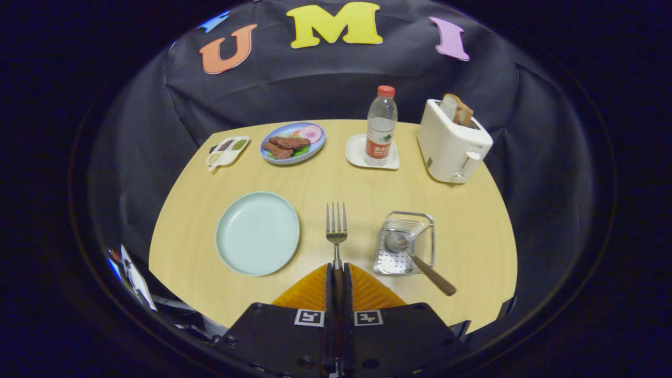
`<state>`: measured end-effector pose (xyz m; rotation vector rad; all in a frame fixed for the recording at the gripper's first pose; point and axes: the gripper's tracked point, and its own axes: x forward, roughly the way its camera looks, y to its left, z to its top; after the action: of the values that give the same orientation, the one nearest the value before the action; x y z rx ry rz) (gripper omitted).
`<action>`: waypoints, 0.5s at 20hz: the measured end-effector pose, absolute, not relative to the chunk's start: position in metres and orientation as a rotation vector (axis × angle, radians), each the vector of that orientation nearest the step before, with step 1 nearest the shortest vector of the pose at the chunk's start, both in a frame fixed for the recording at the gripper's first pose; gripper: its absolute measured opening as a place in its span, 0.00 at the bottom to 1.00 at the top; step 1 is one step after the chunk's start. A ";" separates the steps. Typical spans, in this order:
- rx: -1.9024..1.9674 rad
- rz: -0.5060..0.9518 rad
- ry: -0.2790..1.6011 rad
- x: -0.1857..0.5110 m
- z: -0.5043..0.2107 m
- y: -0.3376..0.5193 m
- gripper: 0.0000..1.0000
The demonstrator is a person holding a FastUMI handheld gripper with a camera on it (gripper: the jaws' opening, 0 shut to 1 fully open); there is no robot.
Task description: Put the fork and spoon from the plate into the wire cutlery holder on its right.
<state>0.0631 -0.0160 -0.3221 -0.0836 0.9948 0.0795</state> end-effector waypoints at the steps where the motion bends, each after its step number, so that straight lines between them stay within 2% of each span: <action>1: -0.079 0.063 0.997 0.060 -0.316 -0.031 0.06; 6: -0.063 0.003 1.009 0.060 -0.303 -0.093 0.06; 10: -0.035 0.017 1.078 0.055 -0.307 -0.103 0.06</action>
<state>0.0550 -0.1034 -0.3068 -0.0354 1.0777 0.0170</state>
